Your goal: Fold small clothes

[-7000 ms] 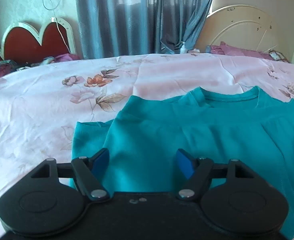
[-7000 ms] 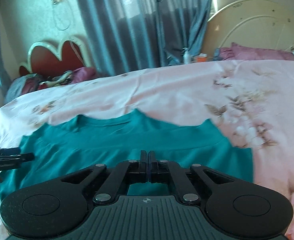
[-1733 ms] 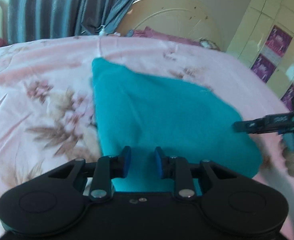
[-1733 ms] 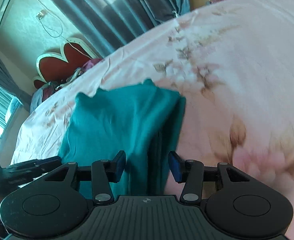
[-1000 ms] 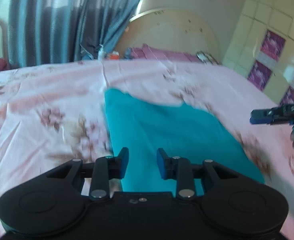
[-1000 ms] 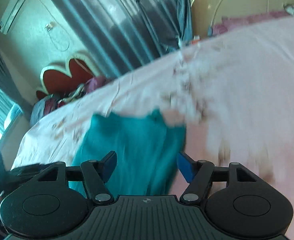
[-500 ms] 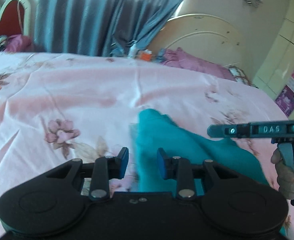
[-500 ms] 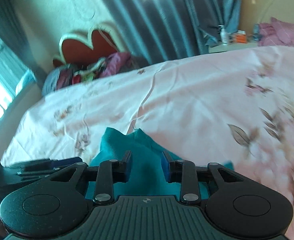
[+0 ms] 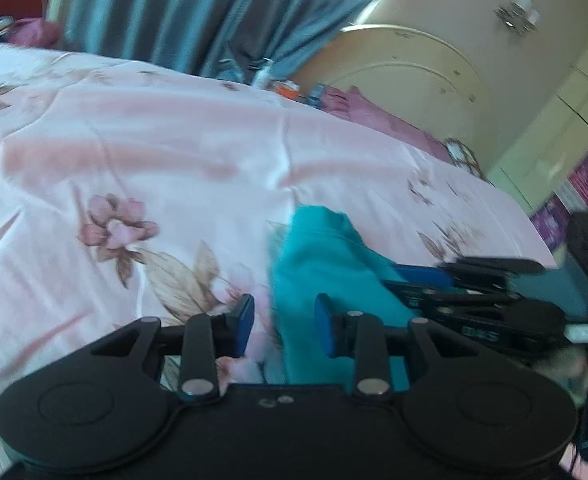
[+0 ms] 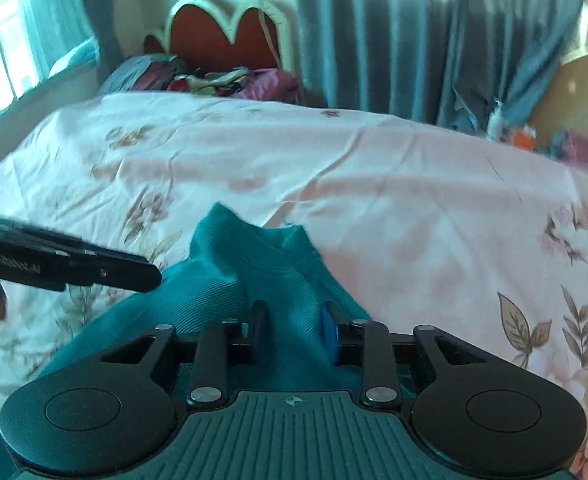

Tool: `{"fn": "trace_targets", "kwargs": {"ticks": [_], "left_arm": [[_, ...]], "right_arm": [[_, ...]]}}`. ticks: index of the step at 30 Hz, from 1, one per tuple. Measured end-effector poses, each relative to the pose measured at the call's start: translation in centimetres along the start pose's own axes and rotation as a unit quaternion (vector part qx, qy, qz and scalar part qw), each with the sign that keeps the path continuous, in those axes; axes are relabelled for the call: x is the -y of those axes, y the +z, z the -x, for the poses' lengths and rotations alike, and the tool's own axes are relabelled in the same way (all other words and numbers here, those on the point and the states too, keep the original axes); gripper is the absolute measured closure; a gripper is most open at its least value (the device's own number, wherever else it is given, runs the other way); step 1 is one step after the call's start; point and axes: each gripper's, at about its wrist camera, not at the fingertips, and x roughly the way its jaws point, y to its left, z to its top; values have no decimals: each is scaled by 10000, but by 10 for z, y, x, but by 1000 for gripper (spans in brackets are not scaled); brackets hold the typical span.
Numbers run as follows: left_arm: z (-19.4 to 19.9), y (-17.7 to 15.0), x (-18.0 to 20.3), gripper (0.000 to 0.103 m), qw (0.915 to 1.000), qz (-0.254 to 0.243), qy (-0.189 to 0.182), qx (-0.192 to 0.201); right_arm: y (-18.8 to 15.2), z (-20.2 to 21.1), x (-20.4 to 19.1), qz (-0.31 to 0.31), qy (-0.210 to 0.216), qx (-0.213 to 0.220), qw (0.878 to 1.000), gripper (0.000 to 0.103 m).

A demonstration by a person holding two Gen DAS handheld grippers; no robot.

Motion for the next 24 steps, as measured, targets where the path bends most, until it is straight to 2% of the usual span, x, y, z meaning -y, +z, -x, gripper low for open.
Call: {"fn": "trace_targets", "kwargs": {"ticks": [1,2,4,7,8,9,10,11,13,15,16,20,24], "left_arm": [[-1,-1,4,72,9999,-93,-5,-54],[-1,-2,8,74,9997,-226,-5,-54],[2,2,16,76,9989,-391,193,182],[1,12,26,74,9973,-527,195,482],[-5,15,29,74,9970,-606,243,412],[-14,15,32,74,9963,-720,382,283],[-23,14,34,73,9953,-815,524,62],[-30,12,34,70,9937,-891,662,-135],[-21,5,38,71,9912,-1058,789,24],[-8,0,41,71,9904,-1154,742,142],[-4,-3,43,71,9899,-1194,747,153],[3,-11,58,71,9868,-1401,789,169],[-2,-9,64,71,9871,-1351,840,170]], "right_arm": [[1,-2,2,-94,78,-26,9999,96],[3,-1,4,-176,73,5,9998,101],[10,12,4,-170,-194,322,9991,101],[21,23,5,-290,-281,813,9959,101],[22,16,6,-307,-299,750,9963,101],[21,2,7,-321,-329,449,9979,101],[17,-15,8,-350,-363,29,9987,101],[12,-22,10,-441,-385,-90,9982,101],[11,-8,15,-798,-554,147,9952,100],[6,19,21,-1078,-732,538,9900,88],[3,30,26,-1252,-625,622,9882,77],[-5,47,25,-1228,-626,513,9891,77],[-13,60,20,-1205,-706,510,9889,77]]}}
